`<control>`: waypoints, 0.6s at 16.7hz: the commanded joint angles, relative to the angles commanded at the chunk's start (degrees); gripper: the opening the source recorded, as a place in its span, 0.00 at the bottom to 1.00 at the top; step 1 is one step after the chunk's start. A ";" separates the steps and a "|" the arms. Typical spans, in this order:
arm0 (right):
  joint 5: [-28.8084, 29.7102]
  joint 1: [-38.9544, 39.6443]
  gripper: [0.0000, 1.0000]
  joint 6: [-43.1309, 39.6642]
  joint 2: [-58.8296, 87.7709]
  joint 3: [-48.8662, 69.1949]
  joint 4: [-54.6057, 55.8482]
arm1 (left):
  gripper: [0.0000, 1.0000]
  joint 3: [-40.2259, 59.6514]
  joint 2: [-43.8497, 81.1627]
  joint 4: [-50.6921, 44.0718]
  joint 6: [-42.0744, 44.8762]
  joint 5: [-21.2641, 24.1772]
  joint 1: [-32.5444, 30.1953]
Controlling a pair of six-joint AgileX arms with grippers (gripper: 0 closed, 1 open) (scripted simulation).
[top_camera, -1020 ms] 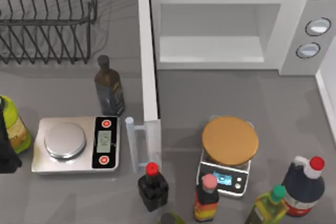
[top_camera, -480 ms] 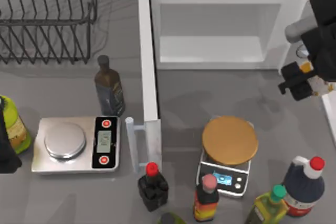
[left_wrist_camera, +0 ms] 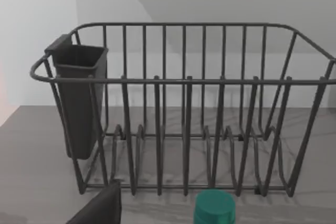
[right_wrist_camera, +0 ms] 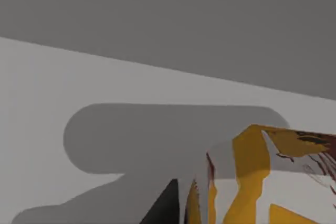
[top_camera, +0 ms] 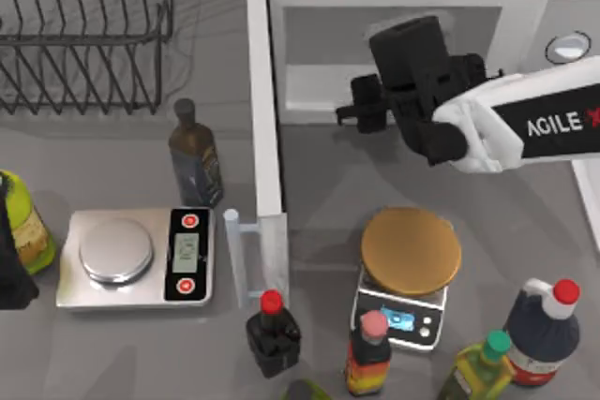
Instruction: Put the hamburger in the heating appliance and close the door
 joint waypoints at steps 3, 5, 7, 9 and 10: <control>3.93 3.53 0.00 4.42 6.49 3.04 10.86 | 1.00 0.00 0.00 0.00 0.00 0.00 0.00; 5.77 4.95 0.00 6.41 9.31 4.38 15.44 | 1.00 0.00 0.00 0.00 0.00 0.00 0.00; 6.72 5.59 0.00 7.40 10.66 5.05 17.58 | 1.00 0.00 0.00 0.00 0.00 0.00 0.00; 6.80 5.65 0.00 7.48 10.77 5.10 17.76 | 1.00 0.00 0.00 0.00 0.00 0.00 0.00; 6.80 5.65 0.00 7.48 10.77 5.10 17.76 | 1.00 0.00 0.00 0.00 0.00 0.00 0.00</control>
